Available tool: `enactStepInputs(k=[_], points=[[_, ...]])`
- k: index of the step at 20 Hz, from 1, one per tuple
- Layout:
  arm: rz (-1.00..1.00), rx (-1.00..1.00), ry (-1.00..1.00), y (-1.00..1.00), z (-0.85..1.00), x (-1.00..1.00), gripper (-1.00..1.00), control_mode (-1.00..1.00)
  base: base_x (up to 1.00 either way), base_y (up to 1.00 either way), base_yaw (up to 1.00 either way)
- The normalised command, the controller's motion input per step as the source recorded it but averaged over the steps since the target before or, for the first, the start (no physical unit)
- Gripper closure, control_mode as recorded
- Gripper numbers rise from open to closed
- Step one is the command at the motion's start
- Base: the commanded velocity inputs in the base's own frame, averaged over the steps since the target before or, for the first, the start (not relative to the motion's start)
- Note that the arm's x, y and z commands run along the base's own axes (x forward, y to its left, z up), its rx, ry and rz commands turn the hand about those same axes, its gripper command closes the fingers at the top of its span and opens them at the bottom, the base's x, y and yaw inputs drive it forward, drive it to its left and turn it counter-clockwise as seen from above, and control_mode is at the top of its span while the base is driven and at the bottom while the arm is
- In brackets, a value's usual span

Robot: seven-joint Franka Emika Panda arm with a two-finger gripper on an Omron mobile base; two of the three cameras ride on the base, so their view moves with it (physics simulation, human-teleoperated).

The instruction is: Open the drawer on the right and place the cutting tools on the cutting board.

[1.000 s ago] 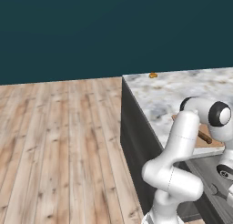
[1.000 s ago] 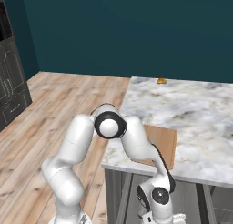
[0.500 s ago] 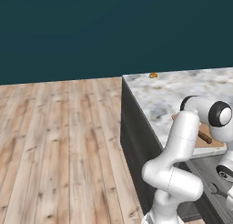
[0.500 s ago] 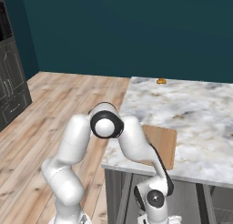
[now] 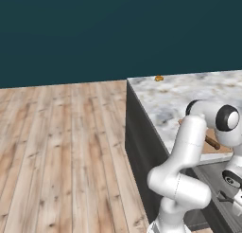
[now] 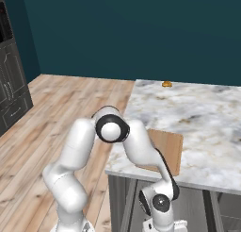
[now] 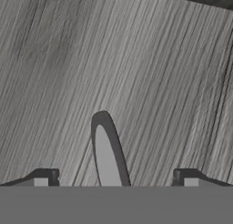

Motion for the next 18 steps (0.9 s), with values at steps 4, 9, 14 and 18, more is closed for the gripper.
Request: enactStepInputs(k=[4,9,14,18], points=[[0.00,-0.11,0.00,0.00,-0.69,0.00,1.00,-1.00,0.00,0.00,0.00],[0.00,0.00,0.00,0.00,-0.02,0.00,1.00,-1.00,0.00,0.00,0.00],[0.00,0.00,-0.08,0.03,0.04,-0.29,1.00,-1.00,0.00,0.00,0.00],[0.00,0.00,-0.15,0.02,0.39,-0.16,1.00,-1.00,0.00,0.00,0.00]])
